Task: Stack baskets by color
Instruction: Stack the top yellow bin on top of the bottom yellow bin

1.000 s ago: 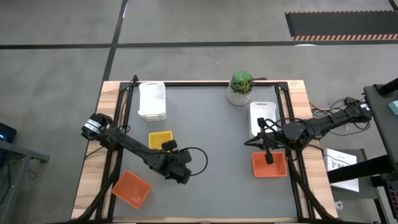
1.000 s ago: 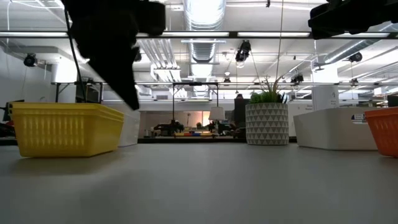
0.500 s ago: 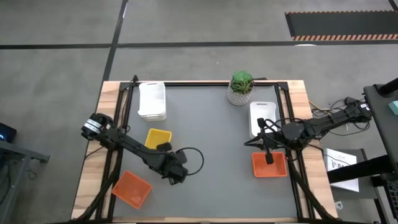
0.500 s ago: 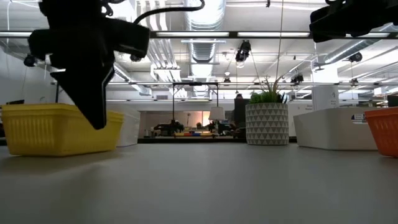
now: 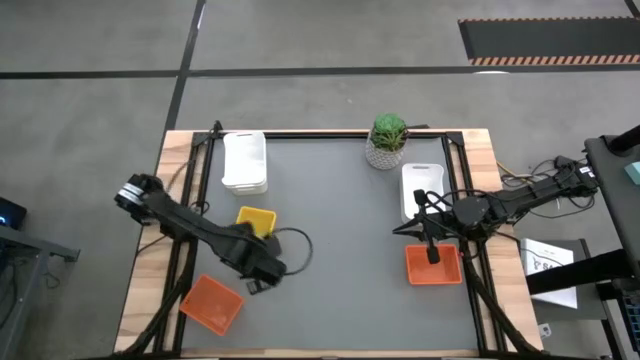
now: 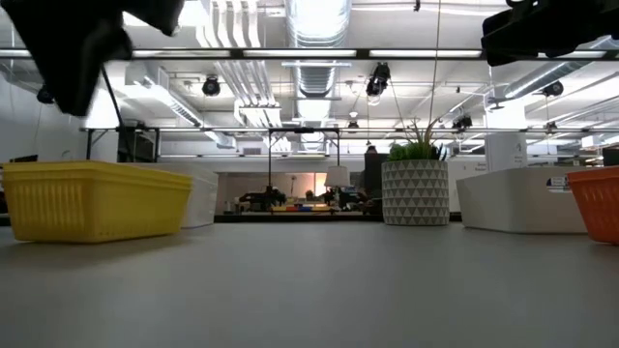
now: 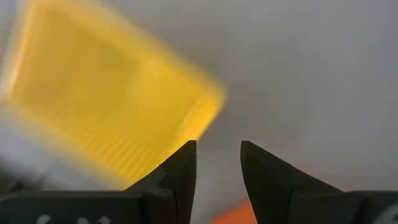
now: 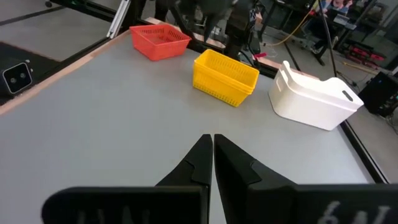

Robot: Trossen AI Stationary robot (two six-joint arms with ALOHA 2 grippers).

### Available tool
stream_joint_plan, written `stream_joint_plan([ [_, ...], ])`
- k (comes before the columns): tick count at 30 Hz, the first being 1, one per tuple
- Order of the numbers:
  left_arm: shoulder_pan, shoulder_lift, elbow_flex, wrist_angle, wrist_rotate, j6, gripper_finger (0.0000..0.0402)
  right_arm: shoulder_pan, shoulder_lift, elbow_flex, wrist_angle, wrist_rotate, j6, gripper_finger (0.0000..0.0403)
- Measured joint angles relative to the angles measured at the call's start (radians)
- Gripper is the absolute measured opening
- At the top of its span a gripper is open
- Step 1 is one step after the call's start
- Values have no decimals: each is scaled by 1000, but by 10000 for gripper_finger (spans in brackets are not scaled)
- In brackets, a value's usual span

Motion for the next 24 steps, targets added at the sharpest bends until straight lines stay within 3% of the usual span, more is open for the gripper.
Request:
stream_joint_plan([
  [5,1,-109,-50,-258,-12,-163,90,0,0,0,13,0,7,9],
  [11,13,-212,-231,-220,-15,-395,11,0,0,0,16,0,8,9],
  [18,14,-219,-419,-89,24,-585,1,0,1,0,16,0,8,9],
  [24,15,-216,-454,71,46,-606,0,0,1,0,16,0,7,9],
])
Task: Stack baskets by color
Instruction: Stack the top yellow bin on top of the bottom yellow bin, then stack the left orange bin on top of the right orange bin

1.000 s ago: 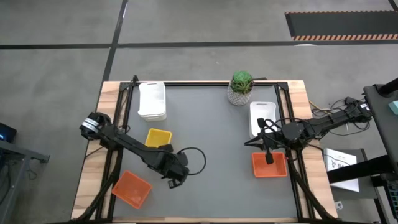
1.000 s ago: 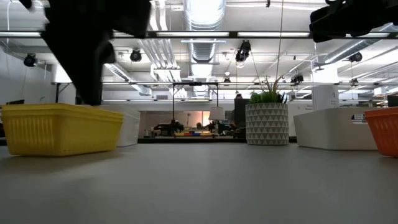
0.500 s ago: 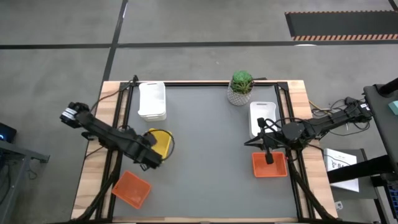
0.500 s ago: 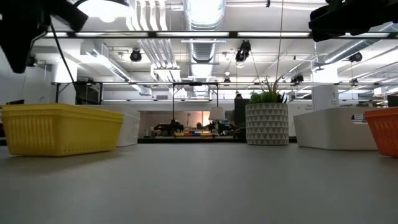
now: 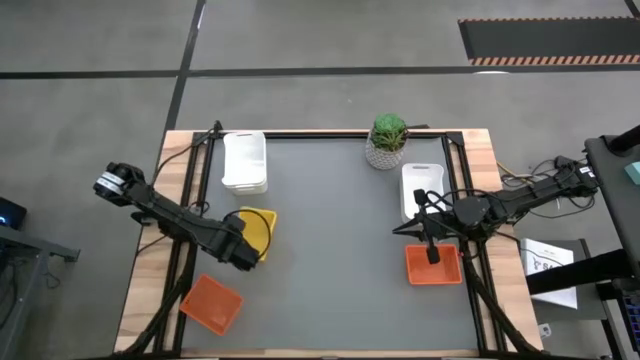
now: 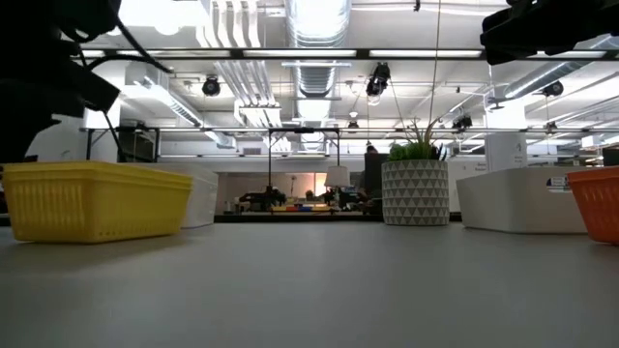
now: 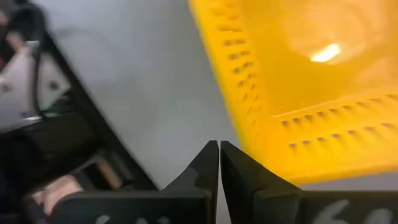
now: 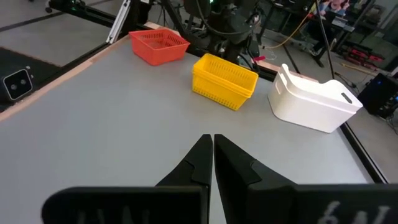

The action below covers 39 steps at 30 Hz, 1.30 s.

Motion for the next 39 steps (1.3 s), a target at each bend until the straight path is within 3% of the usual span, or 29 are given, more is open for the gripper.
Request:
stream_joint_plan([
  [12,-9,0,46,87,0,0,0,0,0,0,13,0,0,9],
  [19,-47,0,162,-35,0,-27,0,0,0,0,13,0,0,9],
  [22,-79,0,219,-14,4,-27,0,0,0,0,13,0,3,9],
  [31,-283,52,285,409,-18,-223,0,0,0,0,13,0,8,9],
  [35,-349,142,304,490,127,-378,0,0,0,0,13,0,7,9],
  [39,-391,221,345,454,311,-498,0,0,0,0,13,0,-3,9],
])
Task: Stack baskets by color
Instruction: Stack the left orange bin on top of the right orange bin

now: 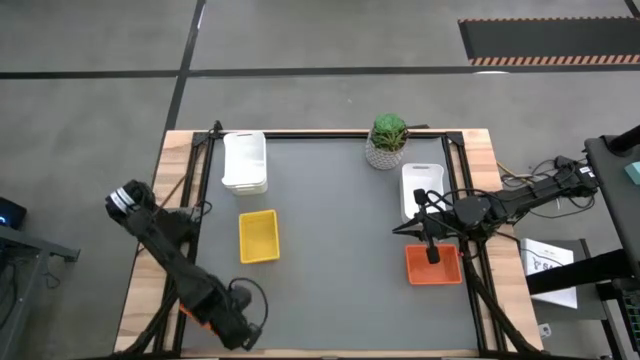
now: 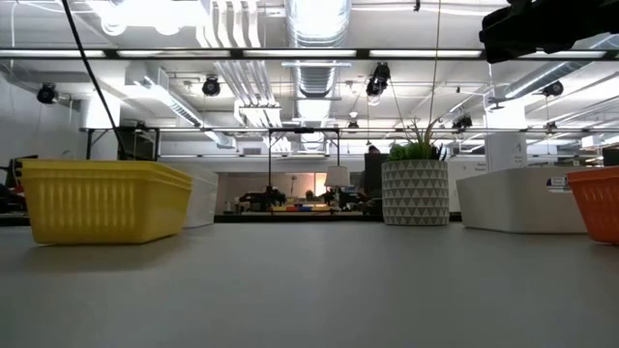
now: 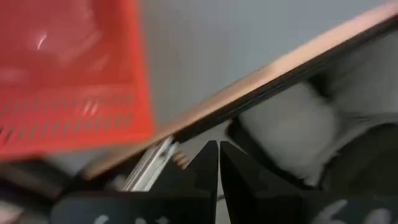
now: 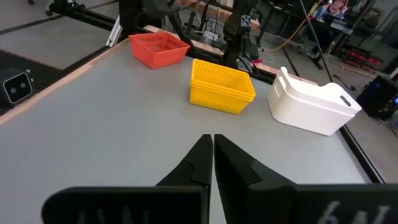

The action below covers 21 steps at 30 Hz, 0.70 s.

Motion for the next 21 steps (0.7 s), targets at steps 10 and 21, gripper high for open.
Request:
stream_joint_plan([
  [10,-10,28,28,-211,10,-48,0,0,0,0,5,0,-16,9],
  [21,-12,27,13,-202,-89,-23,59,0,0,0,5,0,-16,9],
])
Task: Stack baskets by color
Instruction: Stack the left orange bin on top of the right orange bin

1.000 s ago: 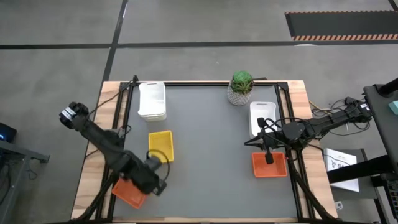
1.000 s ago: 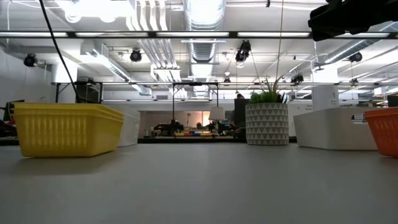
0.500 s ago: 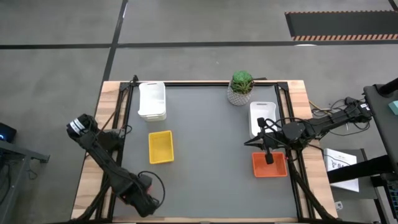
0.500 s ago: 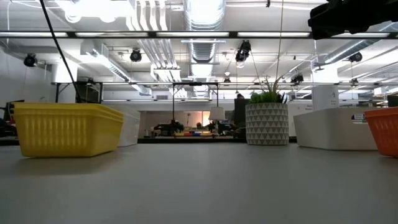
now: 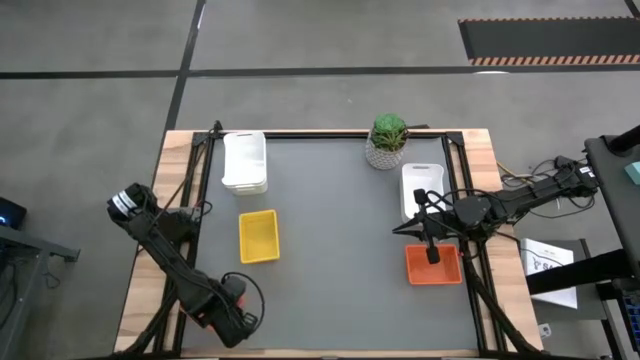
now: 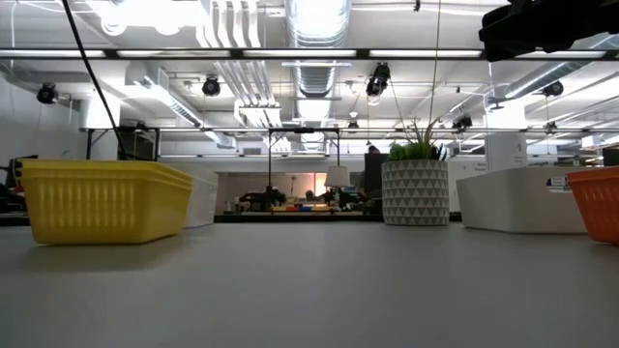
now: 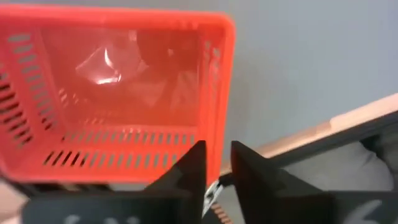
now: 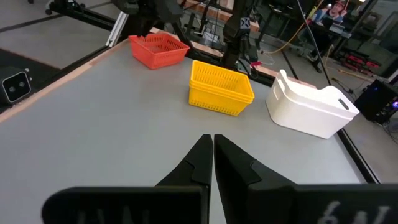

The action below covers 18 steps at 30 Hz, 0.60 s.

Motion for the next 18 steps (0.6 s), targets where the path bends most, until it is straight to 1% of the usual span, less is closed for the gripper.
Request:
stream_joint_plan([
  [5,0,30,-7,3,-22,29,129,0,0,0,0,0,0,9],
  [9,0,74,-9,21,-35,60,163,0,0,0,0,0,0,9],
  [13,0,121,-12,19,-35,61,166,0,0,0,0,0,0,9],
  [18,2,146,-10,27,-35,60,149,0,0,0,0,0,0,9],
])
